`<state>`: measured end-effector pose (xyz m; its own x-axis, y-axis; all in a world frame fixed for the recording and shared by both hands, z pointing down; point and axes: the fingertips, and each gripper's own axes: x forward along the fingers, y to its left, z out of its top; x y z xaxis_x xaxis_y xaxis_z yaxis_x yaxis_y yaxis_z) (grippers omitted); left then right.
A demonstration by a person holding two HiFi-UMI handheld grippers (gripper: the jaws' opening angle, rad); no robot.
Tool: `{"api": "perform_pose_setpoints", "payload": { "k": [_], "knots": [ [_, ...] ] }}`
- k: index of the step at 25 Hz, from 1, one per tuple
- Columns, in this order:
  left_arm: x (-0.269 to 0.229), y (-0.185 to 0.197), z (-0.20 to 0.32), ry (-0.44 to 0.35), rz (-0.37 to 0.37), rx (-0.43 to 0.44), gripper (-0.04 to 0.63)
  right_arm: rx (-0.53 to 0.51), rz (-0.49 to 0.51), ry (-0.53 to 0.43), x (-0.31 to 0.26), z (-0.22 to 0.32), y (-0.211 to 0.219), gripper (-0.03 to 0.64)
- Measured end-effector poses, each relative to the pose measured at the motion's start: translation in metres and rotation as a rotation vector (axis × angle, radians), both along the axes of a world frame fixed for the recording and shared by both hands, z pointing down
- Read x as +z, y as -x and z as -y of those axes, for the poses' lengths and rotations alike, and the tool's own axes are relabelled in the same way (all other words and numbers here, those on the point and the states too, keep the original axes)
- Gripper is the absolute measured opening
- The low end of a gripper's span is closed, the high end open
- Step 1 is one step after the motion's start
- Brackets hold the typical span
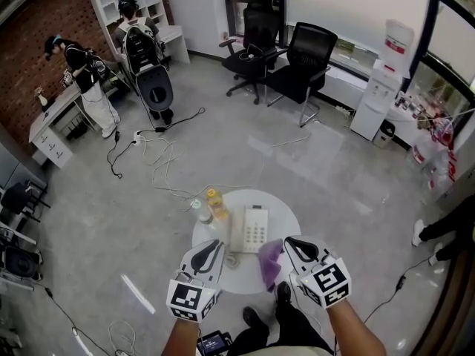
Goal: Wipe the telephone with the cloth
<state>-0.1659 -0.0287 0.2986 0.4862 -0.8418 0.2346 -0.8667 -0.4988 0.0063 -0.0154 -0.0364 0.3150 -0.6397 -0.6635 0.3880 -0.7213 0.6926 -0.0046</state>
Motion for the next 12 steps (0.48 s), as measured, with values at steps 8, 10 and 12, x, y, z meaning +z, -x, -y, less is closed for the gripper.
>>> {"api": "perform_pose_setpoints", "payload": {
  "k": [8, 10, 12],
  "knots": [
    [0.050, 0.002, 0.021, 0.059, 0.016, -0.030, 0.035, -0.020, -0.014, 0.082, 0.062, 0.016, 0.000, -0.002],
    [0.067, 0.005, 0.027, 0.081, 0.023, -0.038, 0.035, -0.025, -0.016, 0.109, 0.082, 0.020, 0.002, 0.015],
    [0.082, 0.007, 0.033, 0.103, 0.027, -0.046, 0.035, -0.030, -0.022, 0.138, 0.102, 0.024, 0.004, 0.022]
  ]
}}
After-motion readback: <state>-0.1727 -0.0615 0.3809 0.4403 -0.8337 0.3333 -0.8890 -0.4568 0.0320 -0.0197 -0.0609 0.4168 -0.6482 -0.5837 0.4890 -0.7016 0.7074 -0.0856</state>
